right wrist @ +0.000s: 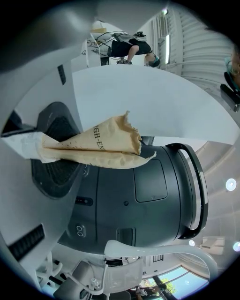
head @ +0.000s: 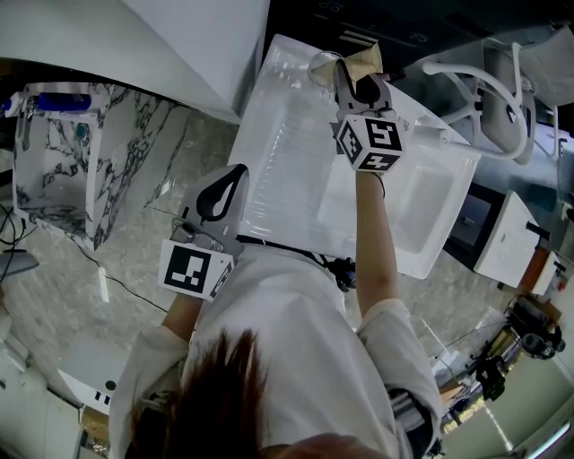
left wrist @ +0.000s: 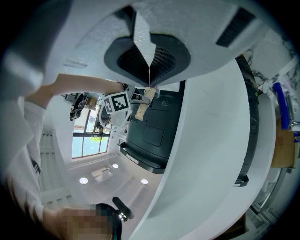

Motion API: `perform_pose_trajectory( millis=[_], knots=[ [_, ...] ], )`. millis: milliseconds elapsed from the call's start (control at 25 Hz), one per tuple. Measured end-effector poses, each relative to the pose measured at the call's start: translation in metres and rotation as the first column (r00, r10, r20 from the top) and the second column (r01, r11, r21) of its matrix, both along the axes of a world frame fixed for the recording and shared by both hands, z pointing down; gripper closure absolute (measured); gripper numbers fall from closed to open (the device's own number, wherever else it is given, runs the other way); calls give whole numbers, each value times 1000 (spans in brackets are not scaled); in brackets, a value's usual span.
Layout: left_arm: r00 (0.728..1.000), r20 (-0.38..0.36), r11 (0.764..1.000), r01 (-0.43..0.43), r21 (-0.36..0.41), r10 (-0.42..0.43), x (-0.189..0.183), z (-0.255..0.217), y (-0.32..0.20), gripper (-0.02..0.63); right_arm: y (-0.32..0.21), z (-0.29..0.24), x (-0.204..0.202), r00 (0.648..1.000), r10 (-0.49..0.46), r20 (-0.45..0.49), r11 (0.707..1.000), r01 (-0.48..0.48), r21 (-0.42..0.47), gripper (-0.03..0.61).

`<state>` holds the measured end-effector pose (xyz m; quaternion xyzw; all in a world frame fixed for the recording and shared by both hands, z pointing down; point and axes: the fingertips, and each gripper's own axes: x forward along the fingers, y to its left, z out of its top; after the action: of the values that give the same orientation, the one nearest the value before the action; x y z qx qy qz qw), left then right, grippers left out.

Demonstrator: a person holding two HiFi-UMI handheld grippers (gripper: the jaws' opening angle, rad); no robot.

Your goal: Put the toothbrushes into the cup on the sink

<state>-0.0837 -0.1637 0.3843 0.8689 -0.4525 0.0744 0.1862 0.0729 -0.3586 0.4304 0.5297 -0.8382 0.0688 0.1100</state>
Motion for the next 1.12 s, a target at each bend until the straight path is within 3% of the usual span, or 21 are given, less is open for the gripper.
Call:
perform_pose_trajectory(
  millis=[1120],
  knots=[
    [1000, -12, 1000, -5, 3, 5, 5, 1, 3, 598, 1, 27, 0, 999, -7, -51, 999, 5, -35, 494]
  ],
)
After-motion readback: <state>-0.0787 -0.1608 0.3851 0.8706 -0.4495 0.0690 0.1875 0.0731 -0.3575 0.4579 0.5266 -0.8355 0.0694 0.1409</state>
